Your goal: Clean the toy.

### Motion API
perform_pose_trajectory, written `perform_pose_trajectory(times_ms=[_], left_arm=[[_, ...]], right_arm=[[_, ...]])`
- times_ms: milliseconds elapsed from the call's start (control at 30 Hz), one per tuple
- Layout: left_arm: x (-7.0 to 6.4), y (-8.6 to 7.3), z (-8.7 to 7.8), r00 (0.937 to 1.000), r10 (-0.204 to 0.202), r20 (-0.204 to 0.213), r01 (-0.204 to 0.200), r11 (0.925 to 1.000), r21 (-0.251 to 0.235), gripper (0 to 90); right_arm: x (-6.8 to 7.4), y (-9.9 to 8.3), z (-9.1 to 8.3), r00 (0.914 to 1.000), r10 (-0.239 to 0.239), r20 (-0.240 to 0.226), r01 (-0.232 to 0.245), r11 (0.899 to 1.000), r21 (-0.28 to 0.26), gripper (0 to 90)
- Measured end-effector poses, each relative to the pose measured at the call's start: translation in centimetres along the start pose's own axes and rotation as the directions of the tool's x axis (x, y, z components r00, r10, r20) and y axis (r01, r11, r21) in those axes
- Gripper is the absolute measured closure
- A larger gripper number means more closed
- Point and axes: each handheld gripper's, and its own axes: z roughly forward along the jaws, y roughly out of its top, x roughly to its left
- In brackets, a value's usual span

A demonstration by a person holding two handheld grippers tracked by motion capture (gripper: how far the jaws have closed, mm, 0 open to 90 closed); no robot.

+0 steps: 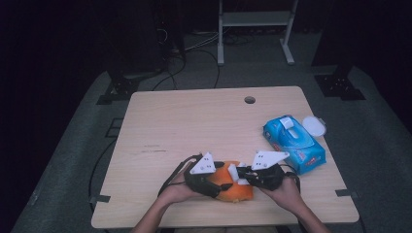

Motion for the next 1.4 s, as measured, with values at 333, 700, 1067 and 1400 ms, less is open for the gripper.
perform_pose_trajectory(times_ms=[333,700,1067,1400], left_arm=[[1.0,-0.3,-0.1,0.9959,-0.082,-0.04,0.082,0.9966,0.011,28.4],[1.0,-0.4,-0.3,0.9935,-0.113,0.007,0.113,0.9935,-0.012,26.6],[0.4,0.0,0.0,0.9986,-0.052,-0.004,0.052,0.9986,-0.004,22.7],[1.5,-0.7,-0.5,0.9885,-0.15,-0.022,0.15,0.9887,0.003,28.6]], right_arm=[[-0.1,-0.6,-1.2,0.9995,0.018,0.024,-0.018,1.0,-0.002,84.2],[-0.5,-0.4,-0.5,0.9996,0.025,0.013,-0.025,1.0,-0.005,84.3],[-0.5,-0.2,-0.1,0.9989,0.024,0.041,-0.024,1.0,-0.011,84.2],[0.0,-0.1,-0.6,0.9995,0.013,0.028,-0.012,1.0,-0.024,84.2]])
